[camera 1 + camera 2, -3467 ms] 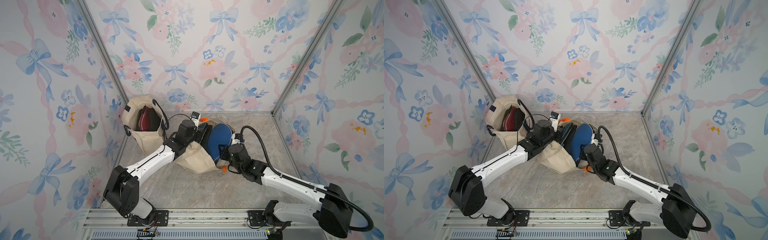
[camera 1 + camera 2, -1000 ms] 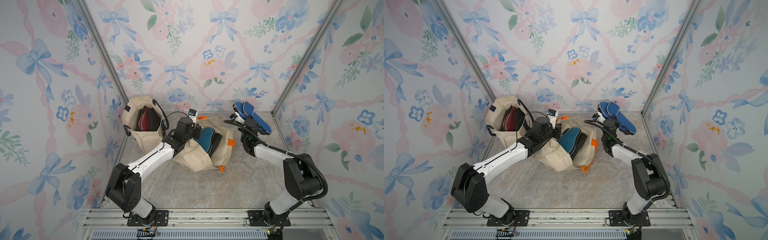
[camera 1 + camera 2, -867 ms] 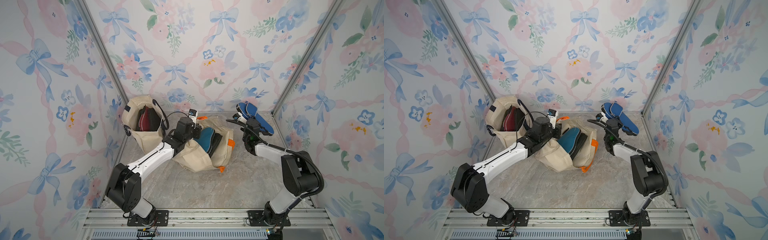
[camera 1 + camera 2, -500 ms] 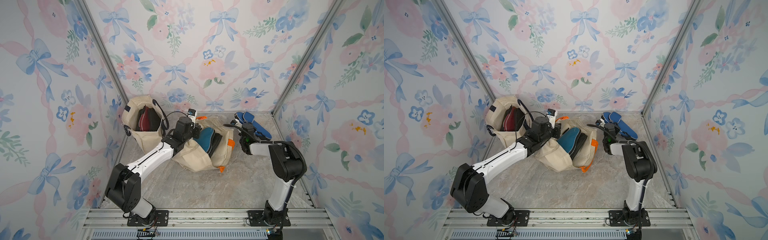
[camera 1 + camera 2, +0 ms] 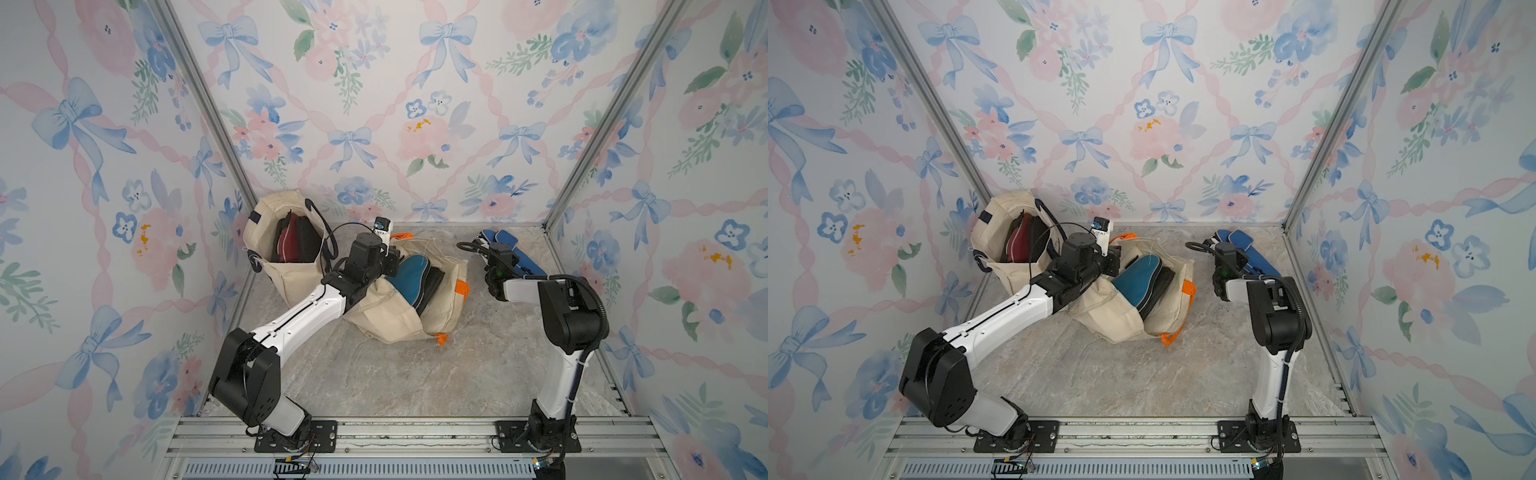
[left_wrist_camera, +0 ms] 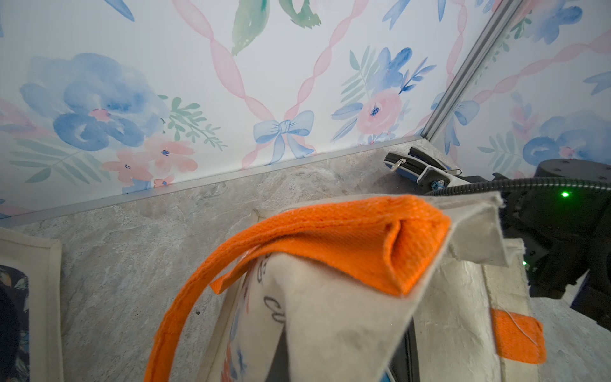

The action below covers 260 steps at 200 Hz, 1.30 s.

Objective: Remove the ping pong set from the canvas bag
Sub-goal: Place the ping pong set at the center of the board.

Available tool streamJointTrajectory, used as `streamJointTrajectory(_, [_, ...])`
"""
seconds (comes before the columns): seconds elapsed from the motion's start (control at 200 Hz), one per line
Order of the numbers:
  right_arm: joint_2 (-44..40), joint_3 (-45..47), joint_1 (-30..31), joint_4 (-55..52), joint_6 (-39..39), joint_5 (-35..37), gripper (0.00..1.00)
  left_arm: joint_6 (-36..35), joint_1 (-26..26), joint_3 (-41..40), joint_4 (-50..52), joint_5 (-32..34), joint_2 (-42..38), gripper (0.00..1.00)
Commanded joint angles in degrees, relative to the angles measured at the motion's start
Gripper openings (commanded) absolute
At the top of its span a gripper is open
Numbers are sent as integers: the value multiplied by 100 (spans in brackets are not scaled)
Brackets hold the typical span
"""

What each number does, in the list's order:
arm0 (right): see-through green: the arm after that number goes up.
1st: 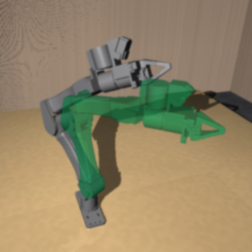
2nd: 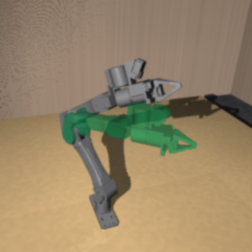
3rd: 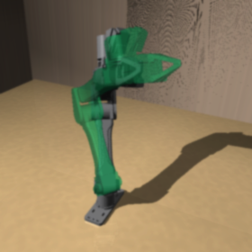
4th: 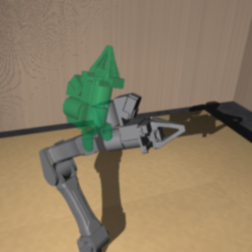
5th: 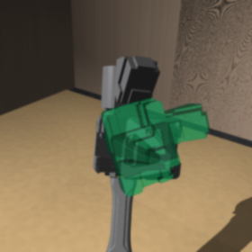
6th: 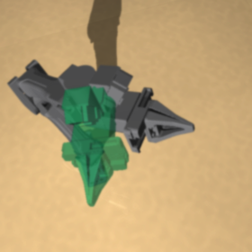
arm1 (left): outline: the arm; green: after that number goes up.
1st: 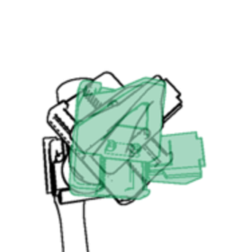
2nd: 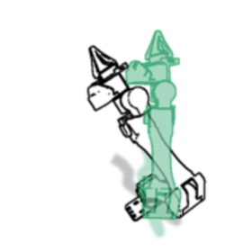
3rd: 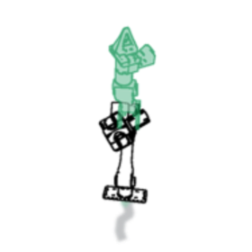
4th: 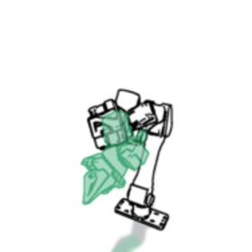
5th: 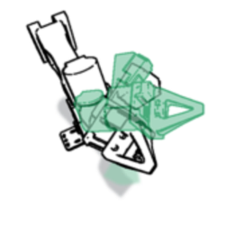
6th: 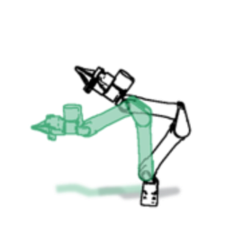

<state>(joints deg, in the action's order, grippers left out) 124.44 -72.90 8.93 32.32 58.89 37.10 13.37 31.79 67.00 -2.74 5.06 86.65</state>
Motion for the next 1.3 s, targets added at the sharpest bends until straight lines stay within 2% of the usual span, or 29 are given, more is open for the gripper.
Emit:
streamJointTrajectory(0.0, [178,-486,-58,-255,-174,95,15,8,-60,120,-170,-31,-208,0])
streamJointTrajectory(0.11, [337,-729,-106,-647,-266,121,19,0,-55,116,-171,-31,-207,0])
streamJointTrajectory(0.235, [438,-858,-141,-872,-343,156,29,-18,-58,109,-171,-14,-218,0])
streamJointTrajectory(0.47, [431,-991,-162,-1495,-732,81,60,-9,-52,99,-181,-50,-246,0])
streamJointTrajectory(0.625, [321,-1185,-273,-2512,-1187,-386,84,-9,-49,95,-183,-94,-363,0])
streamJointTrajectory(0.745, [263,-1507,-326,-3251,-1573,-811,89,-48,-32,70,-184,-53,-406,0])
streamJointTrajectory(0.985, [-47,-2095,-739,-4709,-3258,-2810,100,-71,-24,32,-253,-167,-360,0])
streamJointTrajectory(1.03, [-11,-2326,-834,-5042,-3518,-3187,97,-71,-33,23,-262,-171,-360,0])
streamJointTrajectory(1.205, [324,-3317,-996,-6284,-4307,-4530,97,-67,-60,-3,-317,-219,-352,0])
streamJointTrajectory(1.295, [451,-3584,-1031,-6527,-4651,-5274,97,13,-105,6,-335,-366,-311,0])
